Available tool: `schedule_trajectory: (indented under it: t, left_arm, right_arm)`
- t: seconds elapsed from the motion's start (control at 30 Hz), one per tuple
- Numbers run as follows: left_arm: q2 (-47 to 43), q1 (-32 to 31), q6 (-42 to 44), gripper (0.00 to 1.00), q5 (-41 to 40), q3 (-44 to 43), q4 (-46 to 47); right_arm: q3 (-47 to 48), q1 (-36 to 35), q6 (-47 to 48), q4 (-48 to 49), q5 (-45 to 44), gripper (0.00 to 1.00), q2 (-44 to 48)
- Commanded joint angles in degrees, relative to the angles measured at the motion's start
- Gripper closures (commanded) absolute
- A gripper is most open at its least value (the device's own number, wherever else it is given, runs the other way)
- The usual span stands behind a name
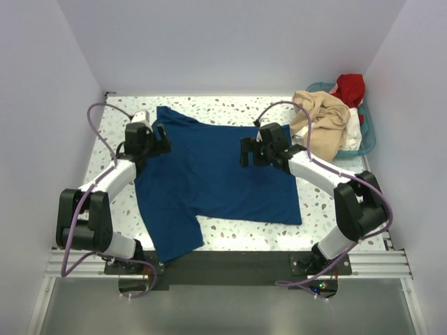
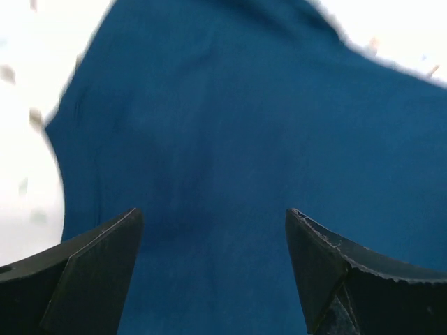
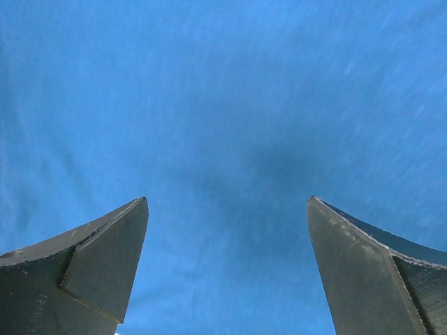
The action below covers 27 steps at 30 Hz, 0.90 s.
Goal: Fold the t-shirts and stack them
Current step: Flatten the tshirt out
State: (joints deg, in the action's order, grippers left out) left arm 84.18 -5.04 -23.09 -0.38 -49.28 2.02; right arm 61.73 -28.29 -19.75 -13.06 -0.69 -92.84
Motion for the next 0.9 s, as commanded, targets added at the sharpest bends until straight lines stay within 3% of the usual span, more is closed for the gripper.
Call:
schedule_trajectory:
  t: [0.0,0.13,0.3,0.53,0.87]
  left_arm:
    - [-4.1,-0.2,-0.8,0.12,-2.1,8.1,2.9]
    - [-6.9,-0.2,-1.8,0.12,-2.4,13.3,4.5]
    - [-3.7,-0.2,-1.7,0.11,-1.6,14.6,6.1]
    - [8.3,0.7,-0.9,0.09,-2.4,8.9,5.9]
    - [18.1,2.1,-0.3,0.09,-0.7,-1.6,3.3]
  right_arm:
    - [-5.7,-1.3,-2.0,4.0,-1.2,0.01,4.6]
    - [-9.6,-1.7,-2.7,5.1,-1.5,0.01,7.3]
    - [-11.3,-1.7,-3.1,6.2,-2.4,0.01,5.5]
    - [-8.0,-1.7,-3.8,6.2,-6.3,0.01,-2.4]
    - [0.3,-1.4,-3.1,1.6,-9.7,0.01,-11.4]
